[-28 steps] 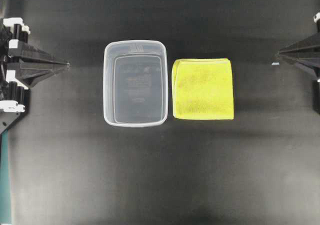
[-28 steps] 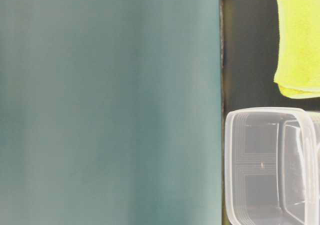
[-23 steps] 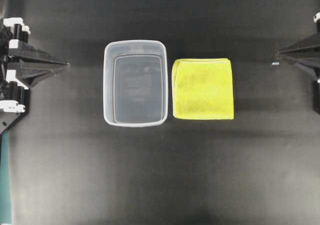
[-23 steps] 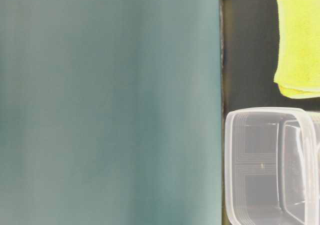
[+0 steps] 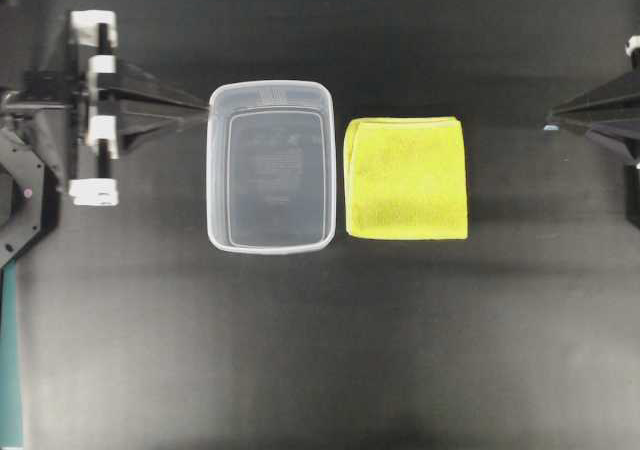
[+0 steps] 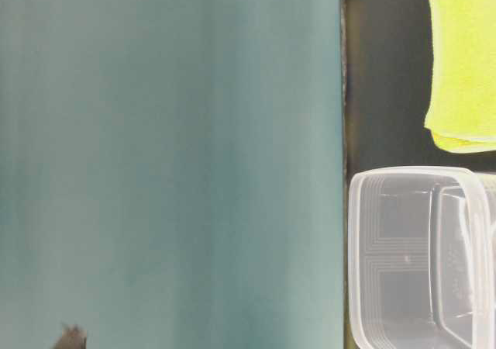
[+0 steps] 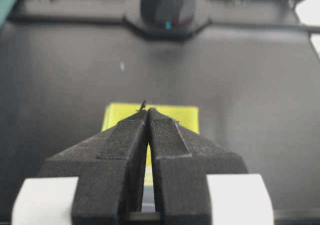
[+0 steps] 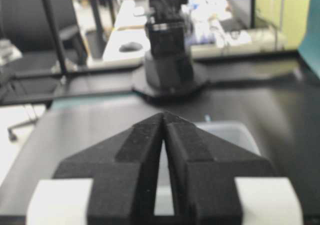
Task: Place the yellow towel into the container with the left arm.
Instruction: 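Move the left gripper forward over the clear container toward the towel, then lower the open left gripper onto the yellow towel's near edge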
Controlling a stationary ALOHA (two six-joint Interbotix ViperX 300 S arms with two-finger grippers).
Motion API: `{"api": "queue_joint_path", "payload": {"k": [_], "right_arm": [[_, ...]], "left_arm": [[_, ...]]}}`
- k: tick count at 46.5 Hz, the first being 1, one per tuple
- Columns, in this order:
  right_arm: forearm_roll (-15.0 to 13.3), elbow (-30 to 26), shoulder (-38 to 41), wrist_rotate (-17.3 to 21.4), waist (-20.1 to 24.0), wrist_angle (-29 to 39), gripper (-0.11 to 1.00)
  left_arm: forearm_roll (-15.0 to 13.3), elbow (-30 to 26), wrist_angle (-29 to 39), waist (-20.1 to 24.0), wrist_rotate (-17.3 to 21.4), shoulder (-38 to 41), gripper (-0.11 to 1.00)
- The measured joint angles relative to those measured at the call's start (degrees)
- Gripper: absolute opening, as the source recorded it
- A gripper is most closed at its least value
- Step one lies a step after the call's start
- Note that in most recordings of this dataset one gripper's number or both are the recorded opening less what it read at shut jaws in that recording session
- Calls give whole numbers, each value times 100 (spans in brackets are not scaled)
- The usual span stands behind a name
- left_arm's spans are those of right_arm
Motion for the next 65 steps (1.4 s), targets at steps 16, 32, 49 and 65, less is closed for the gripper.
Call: {"api": "queue_joint_path", "payload": {"k": [16,32,49,65], "right_arm": [[9,0,-290,0,-9,308,73],[9,9,-589,0,-18,316,73],[9,18,-844,0,-18,316,73],[9,18,-1011,9,-18,316,73]], "left_arm": [[9,-1063,1081,9,18,1090,0],[9,-2540,2426,18,70,2602,20],[9,-4456,3955,-53,571,4526,91],[18,-5572,4298,-79,571,6205,90]]}}
